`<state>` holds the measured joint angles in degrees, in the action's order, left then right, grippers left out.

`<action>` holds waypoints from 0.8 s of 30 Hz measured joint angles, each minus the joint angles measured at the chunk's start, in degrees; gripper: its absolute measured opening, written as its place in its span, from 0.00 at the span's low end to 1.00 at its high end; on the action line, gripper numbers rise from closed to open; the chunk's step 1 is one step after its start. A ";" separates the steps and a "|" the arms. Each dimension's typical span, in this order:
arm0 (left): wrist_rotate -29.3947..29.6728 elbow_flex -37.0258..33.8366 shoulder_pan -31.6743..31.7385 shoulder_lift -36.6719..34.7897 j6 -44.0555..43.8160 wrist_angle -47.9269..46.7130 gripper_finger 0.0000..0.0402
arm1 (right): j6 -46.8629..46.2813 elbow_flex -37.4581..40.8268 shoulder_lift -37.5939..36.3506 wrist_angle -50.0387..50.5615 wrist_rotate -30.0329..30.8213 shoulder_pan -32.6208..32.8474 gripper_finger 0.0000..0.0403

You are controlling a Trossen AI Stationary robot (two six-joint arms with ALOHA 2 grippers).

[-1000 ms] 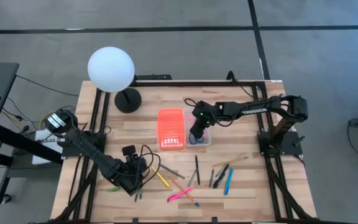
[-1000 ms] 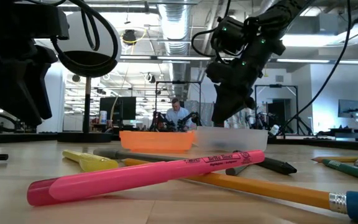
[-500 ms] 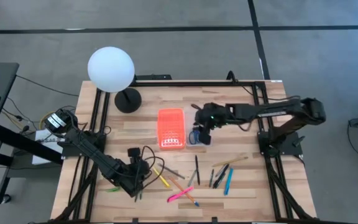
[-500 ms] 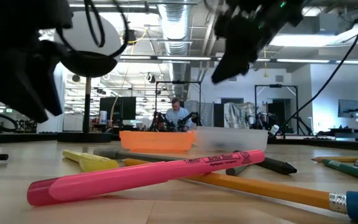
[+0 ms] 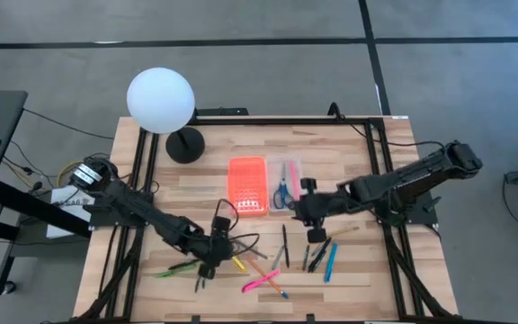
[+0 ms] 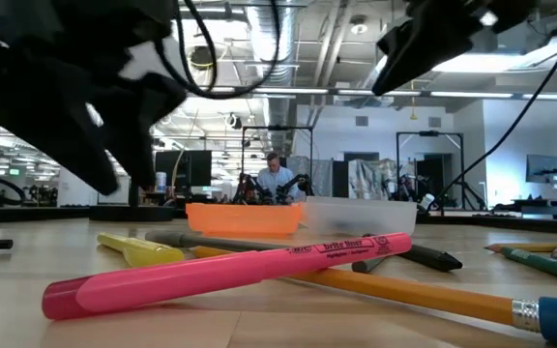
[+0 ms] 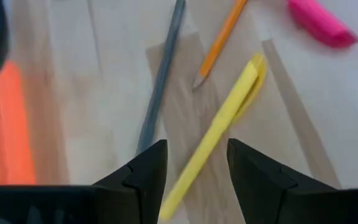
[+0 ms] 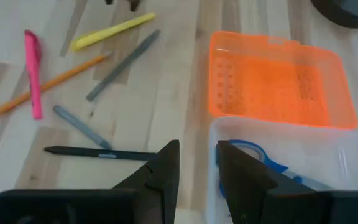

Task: Pick & place school supplies into a supply box
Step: Put the yellow pen into the orange supply box

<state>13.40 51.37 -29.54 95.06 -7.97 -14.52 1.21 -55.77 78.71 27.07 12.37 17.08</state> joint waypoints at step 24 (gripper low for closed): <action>-7.15 0.12 3.82 6.11 0.35 0.08 0.07 | -28.73 0.02 -0.60 14.83 28.60 25.58 0.25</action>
<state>6.25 51.48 -25.71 101.17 -7.62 -14.44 -27.52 -55.75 78.11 41.91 40.98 42.66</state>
